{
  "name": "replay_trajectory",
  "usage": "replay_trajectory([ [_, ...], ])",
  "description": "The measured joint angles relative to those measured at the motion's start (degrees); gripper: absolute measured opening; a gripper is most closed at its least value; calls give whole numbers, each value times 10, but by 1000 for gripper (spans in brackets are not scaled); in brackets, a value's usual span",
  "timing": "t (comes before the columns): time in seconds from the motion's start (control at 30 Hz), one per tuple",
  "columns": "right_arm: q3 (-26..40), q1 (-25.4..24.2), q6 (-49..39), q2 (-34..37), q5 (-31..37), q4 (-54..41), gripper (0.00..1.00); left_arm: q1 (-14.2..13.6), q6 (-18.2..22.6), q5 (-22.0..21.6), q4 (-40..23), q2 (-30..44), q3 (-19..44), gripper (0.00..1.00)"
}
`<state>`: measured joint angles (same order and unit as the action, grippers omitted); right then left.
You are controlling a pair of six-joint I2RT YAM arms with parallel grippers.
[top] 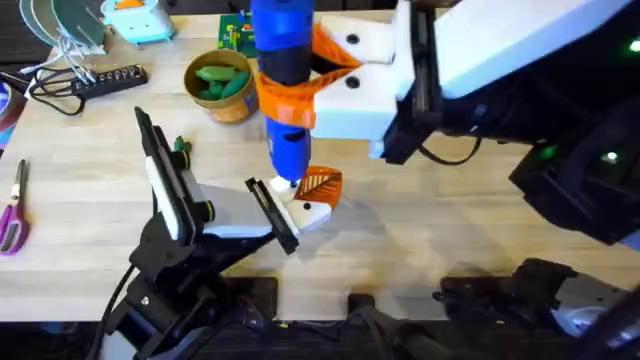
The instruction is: Pick up the gripper from the table and insert it into the empty holder that is missing its gripper. Then pick up a screw, insert it into the mounting hole, and use the screwdriver to tighten it. Finally, clean up the table by picking up the vegetable and placing it into the bucket.
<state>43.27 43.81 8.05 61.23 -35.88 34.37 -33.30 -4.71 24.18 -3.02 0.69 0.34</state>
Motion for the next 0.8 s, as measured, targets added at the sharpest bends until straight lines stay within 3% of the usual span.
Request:
replay_trajectory([
  [0.8,0,9,1,9,0,0,23,0,0,0,0,0,0,6],
])
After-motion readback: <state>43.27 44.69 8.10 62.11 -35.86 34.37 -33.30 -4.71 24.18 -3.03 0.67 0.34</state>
